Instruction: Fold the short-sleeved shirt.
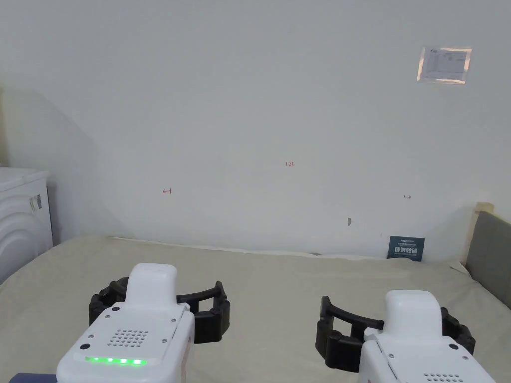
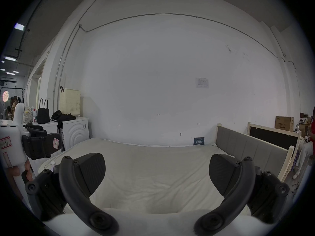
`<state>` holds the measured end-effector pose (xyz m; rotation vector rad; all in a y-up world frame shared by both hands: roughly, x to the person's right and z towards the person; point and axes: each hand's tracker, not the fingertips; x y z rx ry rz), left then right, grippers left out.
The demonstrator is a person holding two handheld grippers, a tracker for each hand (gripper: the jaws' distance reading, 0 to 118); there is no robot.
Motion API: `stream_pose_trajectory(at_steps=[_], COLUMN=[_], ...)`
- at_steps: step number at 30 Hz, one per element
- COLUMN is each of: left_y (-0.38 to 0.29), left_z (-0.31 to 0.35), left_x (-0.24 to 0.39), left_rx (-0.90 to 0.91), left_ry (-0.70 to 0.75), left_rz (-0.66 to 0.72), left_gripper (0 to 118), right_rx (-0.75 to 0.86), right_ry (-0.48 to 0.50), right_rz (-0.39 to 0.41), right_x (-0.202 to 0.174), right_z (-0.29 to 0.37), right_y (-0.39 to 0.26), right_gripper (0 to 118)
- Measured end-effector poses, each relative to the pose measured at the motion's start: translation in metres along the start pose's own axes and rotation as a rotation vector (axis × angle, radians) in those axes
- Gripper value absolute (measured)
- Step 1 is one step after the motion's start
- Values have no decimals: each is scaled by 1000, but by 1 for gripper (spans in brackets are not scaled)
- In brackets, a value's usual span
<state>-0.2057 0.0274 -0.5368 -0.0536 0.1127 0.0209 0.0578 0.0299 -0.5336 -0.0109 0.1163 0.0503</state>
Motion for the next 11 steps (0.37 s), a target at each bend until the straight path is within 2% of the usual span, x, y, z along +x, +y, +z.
stream_pose_trajectory(at_steps=[11], left_y=[-5], left_z=[-1], left_x=[-1], left_rx=[3], left_ry=[20], left_rz=[5], left_gripper=[118], right_rx=[14], right_ry=[-9], right_rz=[35], right_x=[-6], right_z=[4], right_y=[0], right_gripper=[118])
